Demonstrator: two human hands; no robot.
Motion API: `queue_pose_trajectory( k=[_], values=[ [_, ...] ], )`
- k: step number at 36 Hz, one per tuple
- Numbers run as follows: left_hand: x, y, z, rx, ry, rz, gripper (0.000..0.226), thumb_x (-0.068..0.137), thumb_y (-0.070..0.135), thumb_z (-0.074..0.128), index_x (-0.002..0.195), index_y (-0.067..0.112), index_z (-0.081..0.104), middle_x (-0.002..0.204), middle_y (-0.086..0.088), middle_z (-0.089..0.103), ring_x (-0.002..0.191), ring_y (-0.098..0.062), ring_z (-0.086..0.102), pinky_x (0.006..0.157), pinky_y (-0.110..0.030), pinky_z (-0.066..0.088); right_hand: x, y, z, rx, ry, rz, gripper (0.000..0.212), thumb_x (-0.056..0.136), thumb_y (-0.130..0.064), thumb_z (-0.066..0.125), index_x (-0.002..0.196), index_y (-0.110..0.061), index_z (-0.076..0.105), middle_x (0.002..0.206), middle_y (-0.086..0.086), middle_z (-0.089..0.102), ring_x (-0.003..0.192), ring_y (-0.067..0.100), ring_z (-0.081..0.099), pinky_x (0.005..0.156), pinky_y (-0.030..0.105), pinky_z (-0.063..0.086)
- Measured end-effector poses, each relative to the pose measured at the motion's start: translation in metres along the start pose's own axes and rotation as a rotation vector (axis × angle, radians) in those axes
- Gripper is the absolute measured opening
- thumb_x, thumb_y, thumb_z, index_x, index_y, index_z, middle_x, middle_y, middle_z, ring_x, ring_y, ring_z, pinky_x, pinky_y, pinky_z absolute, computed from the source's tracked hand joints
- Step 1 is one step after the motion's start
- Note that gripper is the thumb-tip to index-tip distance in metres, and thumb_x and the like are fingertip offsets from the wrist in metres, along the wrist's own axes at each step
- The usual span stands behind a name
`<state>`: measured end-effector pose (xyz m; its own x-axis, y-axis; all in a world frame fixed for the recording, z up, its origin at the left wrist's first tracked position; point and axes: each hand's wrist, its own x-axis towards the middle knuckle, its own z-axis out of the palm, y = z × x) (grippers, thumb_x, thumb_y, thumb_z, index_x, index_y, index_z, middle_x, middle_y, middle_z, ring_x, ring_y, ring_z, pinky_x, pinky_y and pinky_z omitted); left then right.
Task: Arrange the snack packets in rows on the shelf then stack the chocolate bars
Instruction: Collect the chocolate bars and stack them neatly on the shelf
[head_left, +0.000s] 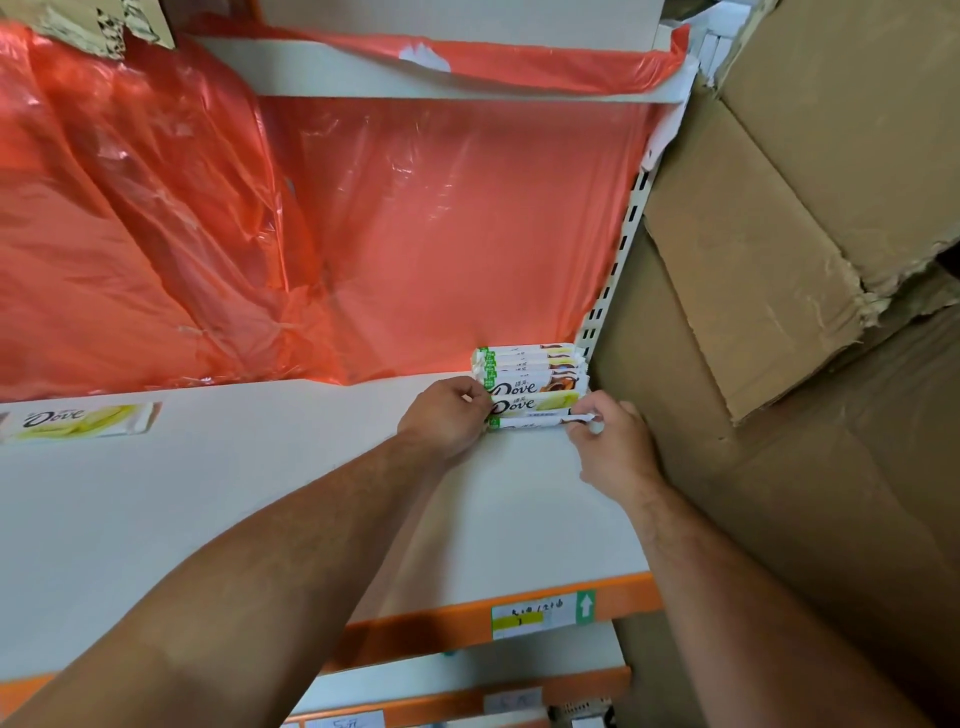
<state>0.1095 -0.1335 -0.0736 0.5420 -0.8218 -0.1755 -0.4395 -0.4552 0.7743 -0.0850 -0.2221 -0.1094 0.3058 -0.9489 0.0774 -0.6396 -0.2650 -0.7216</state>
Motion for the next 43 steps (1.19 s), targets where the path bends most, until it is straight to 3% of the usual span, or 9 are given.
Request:
queue_pose_trajectory(
  k=[8,11,15,18,24,29,33,38,43],
  values=[
    [-0.004,-0.009,-0.003,-0.058,0.046,-0.011,0.023,0.091,0.025,0.056,0.070,0.023,0.064,0.072,0.007,0.070,0.075,-0.017,0.066,0.074,-0.029,0.052,-0.005,0.000,-0.004,0.072,-0.040,-0.026,0.022,0.088,-0.023,0.067,0.083,-0.041,0.056,0.092,-0.012,0.052,0.076,0.025,0.061,0.056,0.051,0.059],
    [-0.008,-0.013,-0.008,-0.109,0.044,-0.016,0.025,0.094,0.021,0.058,0.070,0.020,0.065,0.066,0.005,0.064,0.064,-0.017,0.060,0.063,-0.025,0.048,-0.009,-0.003,-0.005,0.134,-0.071,-0.022,0.023,0.090,-0.021,0.067,0.088,-0.040,0.054,0.089,-0.010,0.059,0.070,0.026,0.058,0.060,0.052,0.059],
    [-0.018,-0.016,-0.014,-0.176,0.029,-0.032,0.024,0.096,0.019,0.058,0.075,0.017,0.068,0.058,0.005,0.057,0.048,-0.014,0.051,0.048,-0.018,0.038,-0.012,-0.013,-0.006,0.171,-0.177,-0.069,0.023,0.093,-0.013,0.066,0.106,-0.031,0.057,0.087,-0.004,0.061,0.063,0.017,0.049,0.059,0.033,0.045],
    [-0.027,-0.019,-0.021,-0.193,0.001,-0.044,0.022,0.096,0.017,0.058,0.076,0.019,0.068,0.061,0.004,0.059,0.050,-0.014,0.051,0.047,-0.017,0.038,-0.014,-0.018,-0.007,0.114,-0.224,-0.051,0.011,0.093,-0.015,0.067,0.101,-0.022,0.063,0.084,0.008,0.059,0.063,0.021,0.048,0.061,0.029,0.037],
    [-0.049,-0.036,-0.041,-0.265,-0.005,-0.086,0.022,0.094,0.008,0.057,0.076,0.015,0.068,0.056,0.000,0.059,0.044,-0.016,0.050,0.041,-0.016,0.037,-0.032,-0.037,-0.006,0.098,-0.270,-0.014,0.020,0.089,-0.011,0.070,0.083,-0.029,0.064,0.074,0.002,0.052,0.058,0.019,0.043,0.055,0.037,0.045],
    [-0.064,-0.066,-0.087,-0.261,0.012,-0.095,0.026,0.087,0.000,0.059,0.069,0.016,0.068,0.065,-0.001,0.068,0.058,-0.011,0.058,0.052,-0.015,0.045,-0.061,-0.083,0.006,0.109,-0.331,-0.013,0.013,0.087,-0.004,0.067,0.084,-0.017,0.068,0.065,0.003,0.050,0.053,0.020,0.046,0.047,0.031,0.047],
    [-0.078,-0.105,-0.142,-0.289,0.033,-0.103,0.025,0.087,-0.002,0.059,0.070,0.012,0.071,0.069,-0.008,0.072,0.064,-0.020,0.065,0.067,-0.031,0.057,-0.089,-0.128,0.029,0.118,-0.379,-0.017,0.009,0.087,-0.003,0.067,0.085,-0.012,0.066,0.066,0.008,0.051,0.049,0.018,0.047,0.045,0.028,0.044],
    [-0.104,-0.153,-0.213,-0.255,0.079,-0.092,0.021,0.090,-0.003,0.057,0.078,0.006,0.071,0.064,-0.007,0.068,0.051,-0.017,0.059,0.047,-0.020,0.043,-0.126,-0.183,0.074,0.107,-0.406,-0.040,0.010,0.087,-0.002,0.067,0.082,-0.011,0.065,0.064,0.012,0.049,0.045,0.019,0.047,0.041,0.021,0.042],
    [-0.129,-0.194,-0.275,-0.274,0.112,-0.079,0.019,0.091,-0.007,0.055,0.080,0.001,0.068,0.062,-0.006,0.063,0.046,-0.010,0.056,0.044,-0.020,0.045,-0.161,-0.233,0.120,0.089,-0.430,-0.060,0.007,0.086,-0.002,0.067,0.089,-0.008,0.063,0.062,0.011,0.050,0.040,0.019,0.047,0.040,0.018,0.038]
  ],
)
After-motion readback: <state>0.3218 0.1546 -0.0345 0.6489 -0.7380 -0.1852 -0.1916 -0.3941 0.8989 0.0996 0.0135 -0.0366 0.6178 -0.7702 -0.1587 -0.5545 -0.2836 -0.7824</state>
